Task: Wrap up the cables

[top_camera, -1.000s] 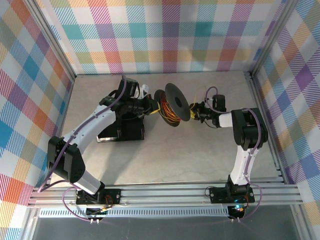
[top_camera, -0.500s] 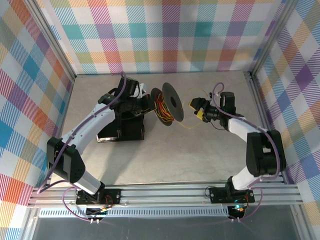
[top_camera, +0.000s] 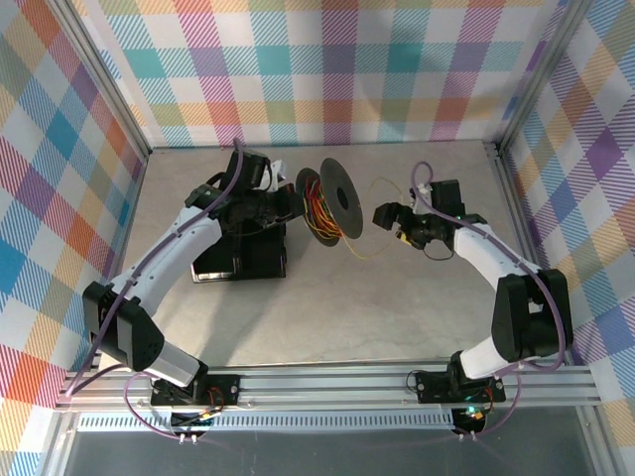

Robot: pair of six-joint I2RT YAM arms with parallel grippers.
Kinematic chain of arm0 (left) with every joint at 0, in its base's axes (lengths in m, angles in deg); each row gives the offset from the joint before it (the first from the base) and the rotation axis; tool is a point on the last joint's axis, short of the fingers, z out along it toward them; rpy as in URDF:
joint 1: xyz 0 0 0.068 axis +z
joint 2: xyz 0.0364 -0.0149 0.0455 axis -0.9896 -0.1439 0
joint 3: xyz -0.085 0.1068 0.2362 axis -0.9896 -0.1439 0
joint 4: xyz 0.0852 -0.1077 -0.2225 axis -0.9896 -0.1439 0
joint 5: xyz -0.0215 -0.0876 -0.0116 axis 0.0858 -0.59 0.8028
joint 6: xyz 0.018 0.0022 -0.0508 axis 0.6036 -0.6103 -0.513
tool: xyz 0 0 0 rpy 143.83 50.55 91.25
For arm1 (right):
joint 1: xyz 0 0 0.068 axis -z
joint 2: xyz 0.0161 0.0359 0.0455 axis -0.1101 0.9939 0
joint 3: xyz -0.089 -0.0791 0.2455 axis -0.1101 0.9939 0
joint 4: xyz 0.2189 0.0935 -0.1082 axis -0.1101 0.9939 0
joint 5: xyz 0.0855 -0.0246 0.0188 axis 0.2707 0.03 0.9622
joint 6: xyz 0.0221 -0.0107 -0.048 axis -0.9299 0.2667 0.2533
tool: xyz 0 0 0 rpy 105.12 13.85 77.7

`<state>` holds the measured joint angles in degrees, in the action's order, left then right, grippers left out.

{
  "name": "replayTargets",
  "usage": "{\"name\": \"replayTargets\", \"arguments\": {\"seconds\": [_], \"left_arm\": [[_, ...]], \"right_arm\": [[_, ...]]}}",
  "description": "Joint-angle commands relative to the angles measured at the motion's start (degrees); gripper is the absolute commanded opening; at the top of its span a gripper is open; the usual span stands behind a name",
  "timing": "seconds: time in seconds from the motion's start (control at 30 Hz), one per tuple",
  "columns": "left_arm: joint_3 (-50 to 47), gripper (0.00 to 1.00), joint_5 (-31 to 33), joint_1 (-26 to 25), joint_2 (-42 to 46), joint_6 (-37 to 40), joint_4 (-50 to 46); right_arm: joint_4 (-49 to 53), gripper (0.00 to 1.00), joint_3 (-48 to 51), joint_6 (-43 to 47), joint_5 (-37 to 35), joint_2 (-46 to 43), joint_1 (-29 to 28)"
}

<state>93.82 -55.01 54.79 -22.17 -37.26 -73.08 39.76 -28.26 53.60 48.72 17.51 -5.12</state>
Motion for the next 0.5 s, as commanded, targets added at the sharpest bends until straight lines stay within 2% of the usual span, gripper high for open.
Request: {"name": "replayTargets", "arguments": {"seconds": [0.0, 0.17, 0.27, 0.4, 0.47], "left_arm": [[3.9, 0.0, -2.5, 0.9, 4.4, 1.7, 5.0], [3.9, 0.0, -2.7, 2.5, 5.5, 2.3, 3.8], [4.2, 0.0, -2.9, 3.2, 5.9, 2.9, 3.0], [4.4, 0.0, -3.1, 4.2, 6.0, 3.2, 2.4], [4.3, 0.0, -3.2, 4.7, 6.2, 3.4, 2.2]], "right_arm": [[8.4, 0.99, -3.6, 5.4, -7.0, -1.6, -2.8], [11.2, 0.99, -3.0, 7.6, -17.3, -4.6, -2.8], [13.2, 0.99, -4.4, 10.4, -17.2, -5.6, -2.8], [11.6, 0.99, -4.4, 12.6, -11.4, -8.8, -2.8], [12.3, 0.99, -5.0, 13.4, -10.7, -10.0, -2.8]]}}
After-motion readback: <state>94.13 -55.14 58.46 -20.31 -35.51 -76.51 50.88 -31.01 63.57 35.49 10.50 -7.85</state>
